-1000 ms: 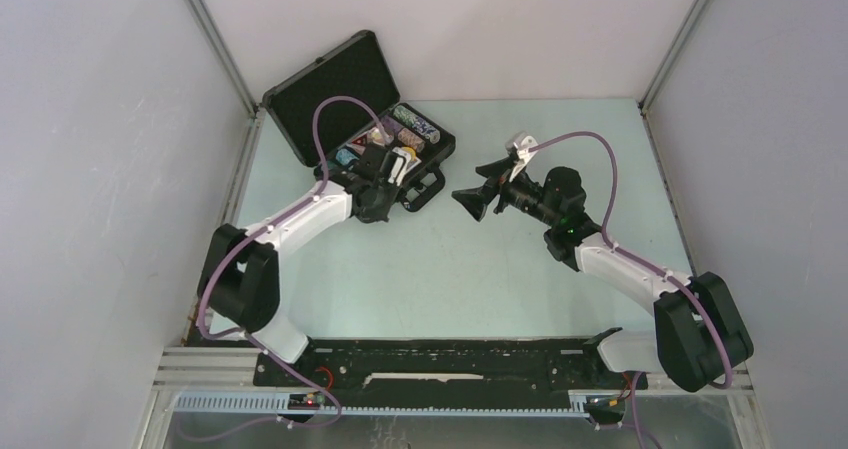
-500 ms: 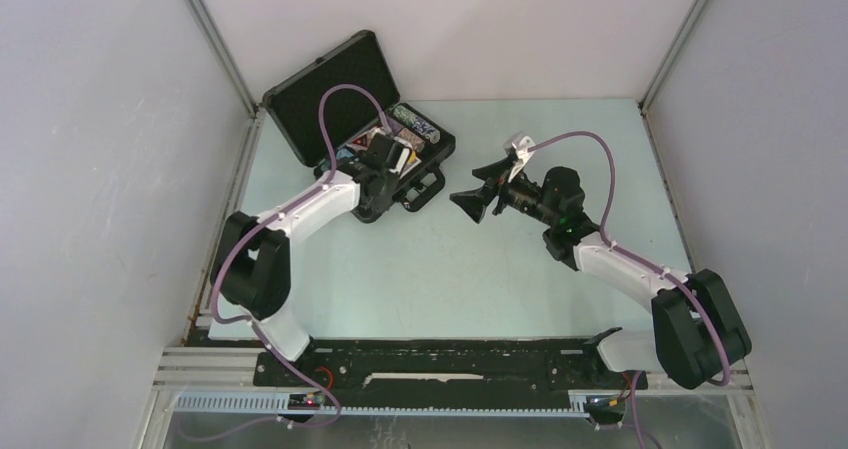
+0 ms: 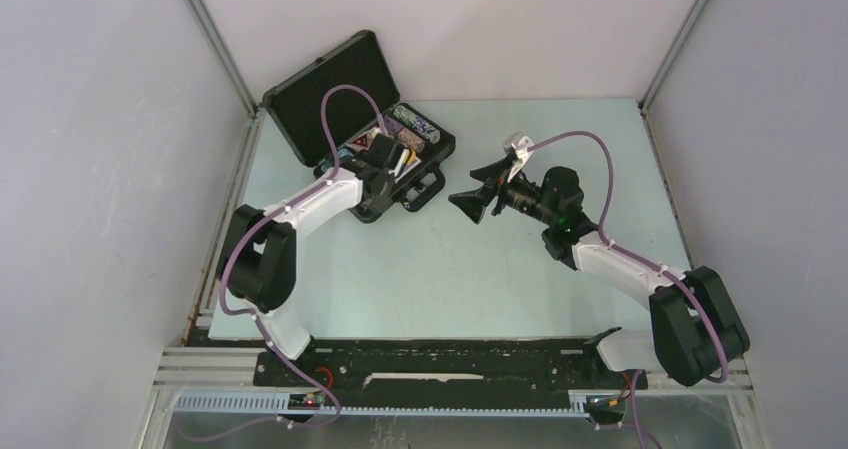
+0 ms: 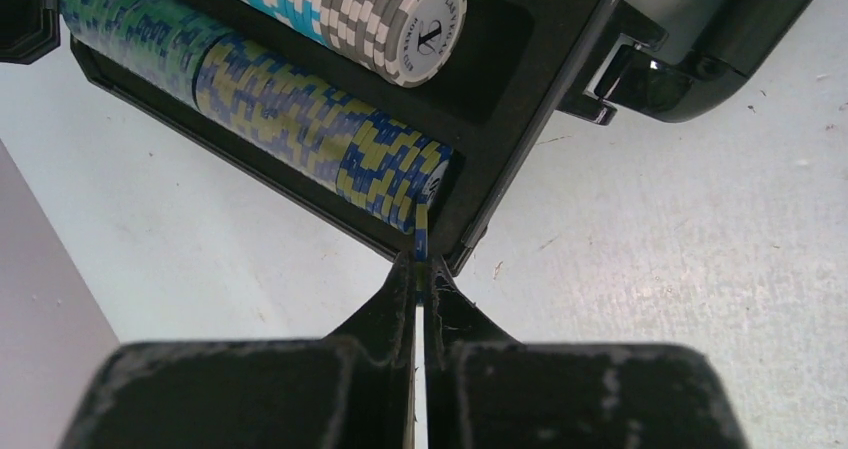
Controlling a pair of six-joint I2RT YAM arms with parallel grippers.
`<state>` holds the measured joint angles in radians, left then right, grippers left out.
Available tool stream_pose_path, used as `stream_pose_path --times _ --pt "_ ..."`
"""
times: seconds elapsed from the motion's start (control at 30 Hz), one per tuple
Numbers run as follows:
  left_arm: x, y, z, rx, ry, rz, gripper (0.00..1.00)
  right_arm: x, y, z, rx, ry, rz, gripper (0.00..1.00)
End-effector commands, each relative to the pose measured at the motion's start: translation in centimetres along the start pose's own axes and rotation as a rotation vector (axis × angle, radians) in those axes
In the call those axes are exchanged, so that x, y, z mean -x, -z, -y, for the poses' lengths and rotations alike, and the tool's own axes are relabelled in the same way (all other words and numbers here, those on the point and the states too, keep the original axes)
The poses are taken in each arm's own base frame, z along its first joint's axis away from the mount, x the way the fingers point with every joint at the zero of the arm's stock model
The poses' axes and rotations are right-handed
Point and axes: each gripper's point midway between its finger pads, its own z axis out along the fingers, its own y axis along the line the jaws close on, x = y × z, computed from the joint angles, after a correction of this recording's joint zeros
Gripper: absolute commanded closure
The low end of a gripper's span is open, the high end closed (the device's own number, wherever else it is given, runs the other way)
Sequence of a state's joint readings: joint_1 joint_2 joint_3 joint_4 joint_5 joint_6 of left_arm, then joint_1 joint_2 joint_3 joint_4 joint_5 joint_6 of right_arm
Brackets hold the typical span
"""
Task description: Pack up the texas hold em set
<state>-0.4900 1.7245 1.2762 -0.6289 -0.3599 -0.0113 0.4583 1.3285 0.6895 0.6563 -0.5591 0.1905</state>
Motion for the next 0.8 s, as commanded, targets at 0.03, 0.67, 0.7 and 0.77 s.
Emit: stream_pose_path --times 0.03,0.67,0.7,0.77 --pt "2.5 0.6 -1.8 0.074 0.053 0.043 0.98 2.1 -0.4 -0.5 0.027 0.02 0.059 0.01" --pt "3.8 3.4 -3.6 0.1 0.137 0.149 0.45 1.9 -1.1 -0.4 0.037 0.002 0.034 0.0" --pt "4.2 4.2 -3.8 0.091 0.156 0.19 0.42 2.0 -1.1 -0.3 0.035 0.001 0.035 0.0" --pt "5.1 5.9 -4.5 0.072 0.199 0.286 0.36 2.0 -1.1 -0.1 0.024 -0.002 0.033 0.0"
